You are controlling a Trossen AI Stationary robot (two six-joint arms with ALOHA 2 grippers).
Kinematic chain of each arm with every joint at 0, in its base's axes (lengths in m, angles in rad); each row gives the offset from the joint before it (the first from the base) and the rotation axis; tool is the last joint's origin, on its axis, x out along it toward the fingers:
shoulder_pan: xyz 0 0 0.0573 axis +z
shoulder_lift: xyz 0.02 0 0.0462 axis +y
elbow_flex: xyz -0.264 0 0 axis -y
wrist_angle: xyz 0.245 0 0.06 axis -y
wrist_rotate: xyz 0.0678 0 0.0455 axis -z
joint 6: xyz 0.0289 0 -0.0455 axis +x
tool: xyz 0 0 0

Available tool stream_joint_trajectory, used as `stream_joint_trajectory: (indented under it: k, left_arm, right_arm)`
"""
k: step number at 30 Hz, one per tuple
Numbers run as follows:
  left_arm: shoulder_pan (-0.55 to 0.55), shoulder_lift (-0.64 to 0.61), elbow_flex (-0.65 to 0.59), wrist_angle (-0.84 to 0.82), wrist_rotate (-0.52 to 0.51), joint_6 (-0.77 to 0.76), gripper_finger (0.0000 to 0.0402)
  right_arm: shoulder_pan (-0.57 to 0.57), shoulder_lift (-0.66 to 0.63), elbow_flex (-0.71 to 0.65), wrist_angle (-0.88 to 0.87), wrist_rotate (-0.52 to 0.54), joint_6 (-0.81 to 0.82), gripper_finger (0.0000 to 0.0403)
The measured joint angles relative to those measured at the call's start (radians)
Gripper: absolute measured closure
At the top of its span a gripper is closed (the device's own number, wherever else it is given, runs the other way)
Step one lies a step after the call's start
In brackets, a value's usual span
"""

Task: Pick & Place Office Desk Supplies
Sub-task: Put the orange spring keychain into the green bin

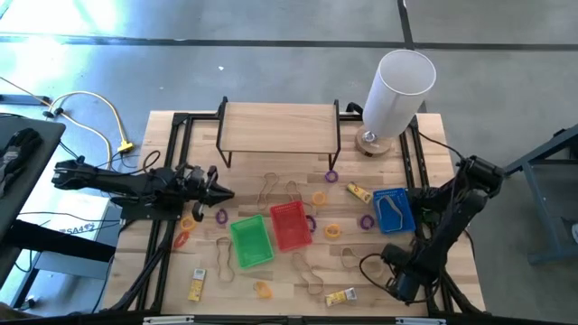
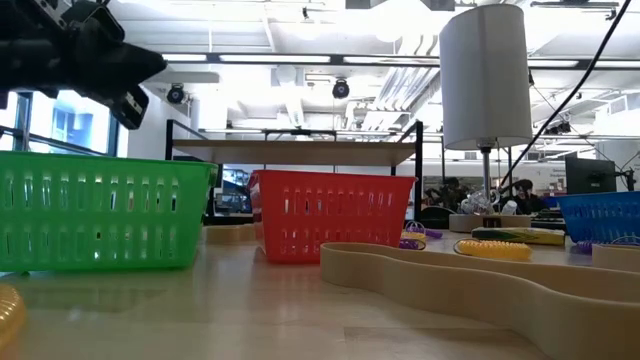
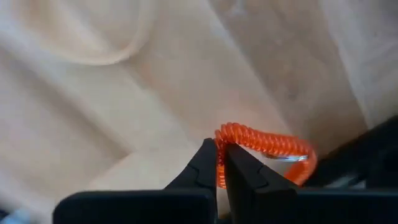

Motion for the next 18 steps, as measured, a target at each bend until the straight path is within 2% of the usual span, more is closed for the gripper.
stream_joint_trajectory:
  k: [4,8,13,18]
  left_arm:
    - [0.0,0.045,0.004,0.111,0.017,0.007,0.0343]
    - [0.0,0.103,0.027,0.16,0.012,0.053,0.0288]
    - [-0.019,0.219,0.048,0.307,0.005,0.166,0.022]
    - [-0.069,0.379,0.051,0.554,-0.001,0.278,0.0187]
  right_arm:
    - [0.0,-0.001,0.097,-0.129,0.092,-0.035,0.0399]
    - [0.001,-0.002,0.182,-0.194,0.271,-0.12,0.0399]
    - [-0.015,-0.015,0.245,-0.202,0.515,-0.374,0.0399]
    - [-0.056,-0.08,0.249,-0.134,0.706,-0.665,0.0399]
